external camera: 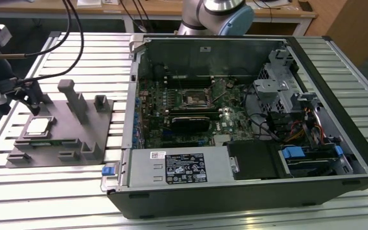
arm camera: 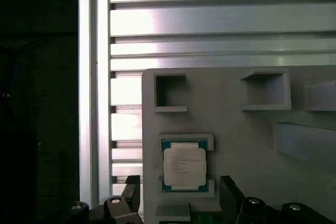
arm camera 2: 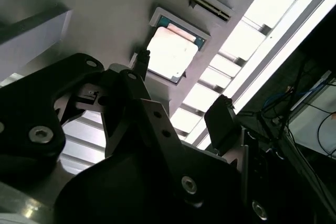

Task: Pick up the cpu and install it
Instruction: 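Pick up the cpu and move it towards the insertion slot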

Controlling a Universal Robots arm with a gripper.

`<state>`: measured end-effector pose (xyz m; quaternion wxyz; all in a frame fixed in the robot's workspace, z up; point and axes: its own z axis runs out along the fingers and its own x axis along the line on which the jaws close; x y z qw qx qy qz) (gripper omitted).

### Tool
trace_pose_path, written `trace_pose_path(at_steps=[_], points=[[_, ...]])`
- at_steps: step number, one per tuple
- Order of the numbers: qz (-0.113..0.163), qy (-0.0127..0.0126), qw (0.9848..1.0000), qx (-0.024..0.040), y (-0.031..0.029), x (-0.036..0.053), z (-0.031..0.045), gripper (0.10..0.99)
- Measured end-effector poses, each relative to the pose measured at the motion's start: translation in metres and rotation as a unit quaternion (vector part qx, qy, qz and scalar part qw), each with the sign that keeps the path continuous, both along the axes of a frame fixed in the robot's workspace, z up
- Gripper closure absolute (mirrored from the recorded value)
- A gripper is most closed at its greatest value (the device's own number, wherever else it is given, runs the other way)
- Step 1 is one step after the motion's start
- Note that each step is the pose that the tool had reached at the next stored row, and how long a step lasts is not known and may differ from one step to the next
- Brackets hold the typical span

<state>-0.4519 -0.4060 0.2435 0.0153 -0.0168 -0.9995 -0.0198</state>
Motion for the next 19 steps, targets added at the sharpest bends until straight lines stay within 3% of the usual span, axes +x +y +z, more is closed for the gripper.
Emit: trace_pose_path(at_steps=[10, 19], points=[[0.032, -0.0003, 0.9995, 0.0, -0.0001, 0.0, -0.0136, 0.38], [0.032, -0.0003, 0.9995, 0.0, 0.0, 0.0012, -0.0275, 0.38]])
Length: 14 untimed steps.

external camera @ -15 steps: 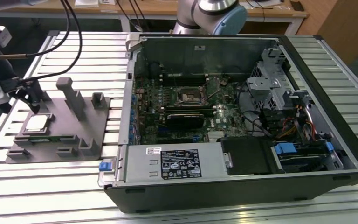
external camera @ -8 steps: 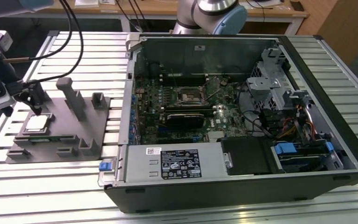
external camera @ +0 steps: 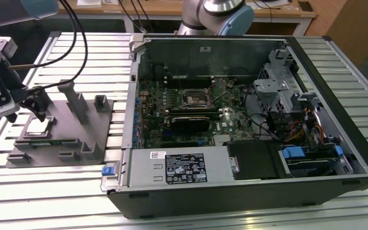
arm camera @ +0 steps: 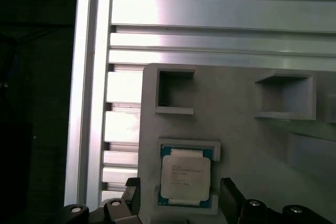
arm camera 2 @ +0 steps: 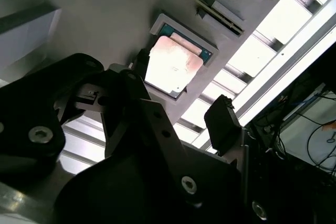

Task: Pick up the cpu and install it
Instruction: 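Pick up the cpu and move it towards the insertion slot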

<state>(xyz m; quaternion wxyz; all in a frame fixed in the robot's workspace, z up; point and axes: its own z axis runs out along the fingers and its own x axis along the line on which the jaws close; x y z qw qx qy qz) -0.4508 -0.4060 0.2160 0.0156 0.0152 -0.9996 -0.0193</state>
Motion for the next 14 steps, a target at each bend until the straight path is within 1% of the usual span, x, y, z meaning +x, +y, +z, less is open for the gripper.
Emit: trace_pose_path(at_steps=[9, 14], points=[[0.0, -0.001, 1.0, 0.0, -0.0001, 0.0002, -0.0157, 0.38], [0.0, -0.001, 1.0, 0.0, 0.0014, 0.0008, -0.0221, 0.38]])
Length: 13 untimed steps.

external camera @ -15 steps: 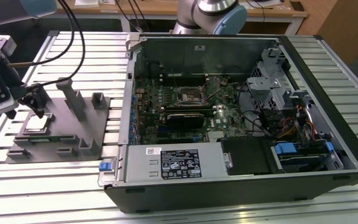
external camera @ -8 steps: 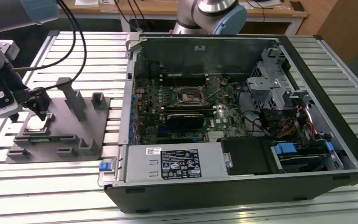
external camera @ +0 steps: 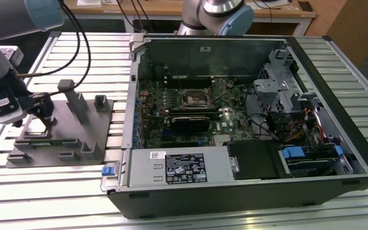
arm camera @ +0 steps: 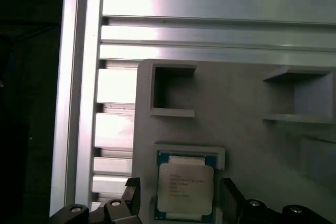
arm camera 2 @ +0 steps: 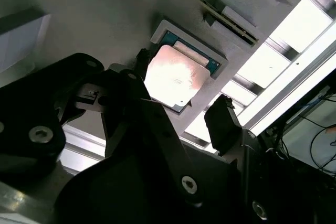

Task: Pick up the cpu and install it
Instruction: 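Pick up the cpu and move it towards the insertion slot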

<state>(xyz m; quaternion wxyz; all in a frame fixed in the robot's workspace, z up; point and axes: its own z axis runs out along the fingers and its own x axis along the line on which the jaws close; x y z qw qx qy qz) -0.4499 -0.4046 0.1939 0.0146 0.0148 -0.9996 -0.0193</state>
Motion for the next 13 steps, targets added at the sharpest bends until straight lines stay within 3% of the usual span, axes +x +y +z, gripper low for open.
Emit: trace_pose_path(at_steps=[10, 13], points=[[-0.001, -0.0008, 1.0, -0.0001, 0.0023, 0.0001, -0.008, 0.38], [-0.001, -0.0107, 0.9999, -0.0002, 0.0024, 0.0002, -0.0081, 0.38]])
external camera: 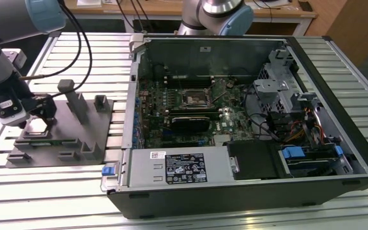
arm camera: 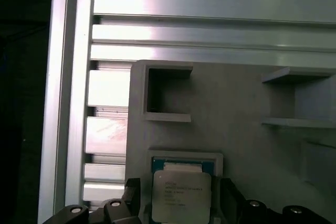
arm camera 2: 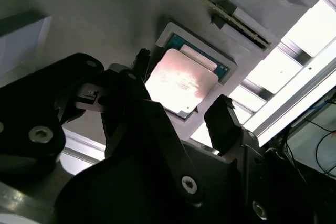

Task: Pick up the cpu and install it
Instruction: 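Pick up the cpu and move it towards the insertion slot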

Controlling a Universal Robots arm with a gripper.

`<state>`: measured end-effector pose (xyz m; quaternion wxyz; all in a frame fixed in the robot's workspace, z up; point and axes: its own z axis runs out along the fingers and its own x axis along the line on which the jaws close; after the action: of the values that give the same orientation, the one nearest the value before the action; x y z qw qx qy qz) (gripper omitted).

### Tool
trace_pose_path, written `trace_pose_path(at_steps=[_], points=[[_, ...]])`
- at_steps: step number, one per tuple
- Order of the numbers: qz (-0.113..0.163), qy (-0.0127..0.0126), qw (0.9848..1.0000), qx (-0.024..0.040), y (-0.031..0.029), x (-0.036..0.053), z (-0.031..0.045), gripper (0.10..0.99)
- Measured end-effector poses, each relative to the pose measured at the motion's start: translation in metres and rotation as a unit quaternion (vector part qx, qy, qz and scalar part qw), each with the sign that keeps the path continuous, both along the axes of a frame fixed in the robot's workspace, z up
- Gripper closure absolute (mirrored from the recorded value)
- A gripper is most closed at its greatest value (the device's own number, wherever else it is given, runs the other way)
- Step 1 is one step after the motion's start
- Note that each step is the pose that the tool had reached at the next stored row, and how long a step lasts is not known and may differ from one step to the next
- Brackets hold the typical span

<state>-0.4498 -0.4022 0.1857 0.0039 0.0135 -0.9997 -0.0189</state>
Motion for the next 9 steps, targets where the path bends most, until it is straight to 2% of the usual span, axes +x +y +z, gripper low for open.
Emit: trace_pose_path(at_steps=[1, 2, 4, 9], points=[[0.0, -0.004, 1.0, 0.0, 0.0, 0.0, -0.0002, 0.38], [-0.001, -0.007, 1.0, 0.0001, 0.0, 0.0, -0.0006, 0.38], [-0.003, -0.0078, 1.0, 0.0001, -0.0001, 0.0001, -0.0016, 0.38], [-0.008, -0.0078, 0.9999, 0.0, 0.0, -0.0006, -0.0033, 0.38]])
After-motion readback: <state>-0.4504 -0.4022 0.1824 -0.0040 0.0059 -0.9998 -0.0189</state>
